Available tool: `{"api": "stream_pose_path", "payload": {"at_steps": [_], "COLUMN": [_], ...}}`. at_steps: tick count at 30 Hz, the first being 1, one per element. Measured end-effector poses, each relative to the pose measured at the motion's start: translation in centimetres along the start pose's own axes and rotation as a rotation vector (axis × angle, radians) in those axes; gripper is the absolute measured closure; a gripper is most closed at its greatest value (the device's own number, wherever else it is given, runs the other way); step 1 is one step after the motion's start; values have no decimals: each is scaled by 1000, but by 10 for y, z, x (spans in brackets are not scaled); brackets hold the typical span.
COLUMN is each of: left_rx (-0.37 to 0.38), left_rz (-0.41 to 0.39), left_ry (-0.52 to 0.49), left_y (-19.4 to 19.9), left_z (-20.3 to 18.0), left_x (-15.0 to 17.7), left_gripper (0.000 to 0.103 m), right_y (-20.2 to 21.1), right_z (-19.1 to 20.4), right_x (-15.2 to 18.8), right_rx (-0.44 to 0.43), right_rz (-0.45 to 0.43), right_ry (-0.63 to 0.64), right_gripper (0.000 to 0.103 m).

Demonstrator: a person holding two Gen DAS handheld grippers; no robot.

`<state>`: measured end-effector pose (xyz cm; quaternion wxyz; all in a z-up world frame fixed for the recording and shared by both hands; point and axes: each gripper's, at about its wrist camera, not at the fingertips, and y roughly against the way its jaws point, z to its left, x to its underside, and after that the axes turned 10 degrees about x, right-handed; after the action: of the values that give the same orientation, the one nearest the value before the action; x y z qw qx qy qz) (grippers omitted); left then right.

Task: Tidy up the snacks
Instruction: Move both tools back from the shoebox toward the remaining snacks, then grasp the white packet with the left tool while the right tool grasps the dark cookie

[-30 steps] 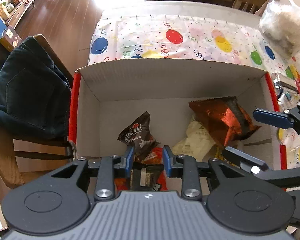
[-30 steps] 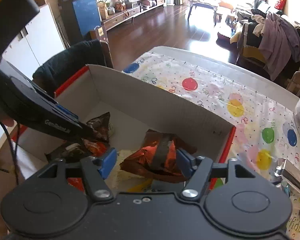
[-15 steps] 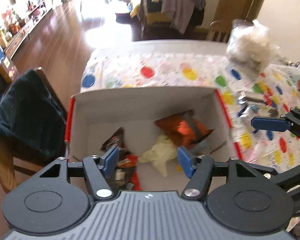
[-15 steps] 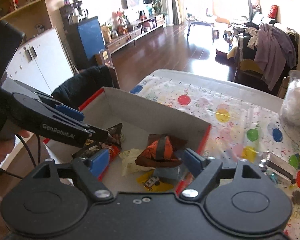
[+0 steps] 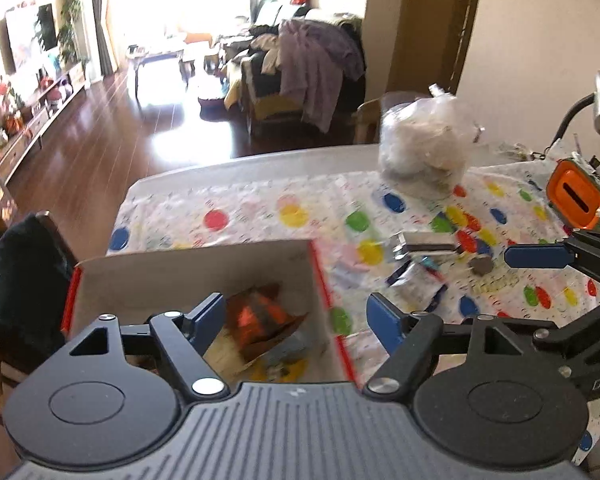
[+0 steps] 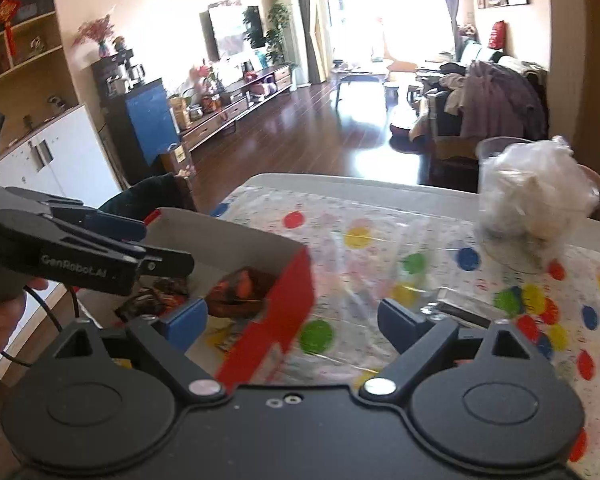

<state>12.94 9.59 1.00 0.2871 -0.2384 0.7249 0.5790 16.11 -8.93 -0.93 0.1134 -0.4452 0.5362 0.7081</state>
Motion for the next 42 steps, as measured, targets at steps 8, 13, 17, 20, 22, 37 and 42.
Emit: {"api": "stream_pose_path", "payload": {"at_steps": [8, 13, 17, 20, 22, 37, 42], "left_rx": [18, 31, 41, 42, 23, -66, -95], "left_rz": [-34, 9, 56, 124, 159, 351, 399], "left_ry": [-6, 11, 24, 58, 94, 388, 417], "left_y": [-32, -73, -112, -145, -164, -275, -295], "left_z": [-53, -84, -105, -112, -114, -95, -96], "left_x": [-7, -9, -12, -15, -17, -38, -37], "left_gripper": [19, 19, 19, 19, 19, 19, 19], "right_y": [12, 2, -16, -35, -48, -144, -158], "right_z": [-65, -106, -138, -155, -163, -200, -213], "right_x": [16, 33, 42, 48, 51, 60, 64], "right_rx": [26, 65, 65, 60, 49, -51, -63], "right_rz": [-24, -1, 32, 56, 82, 205, 235], "right_ry": [-5, 73, 119, 170, 206, 361, 373], "right_gripper": [0, 0, 0, 0, 1, 21, 27]}}
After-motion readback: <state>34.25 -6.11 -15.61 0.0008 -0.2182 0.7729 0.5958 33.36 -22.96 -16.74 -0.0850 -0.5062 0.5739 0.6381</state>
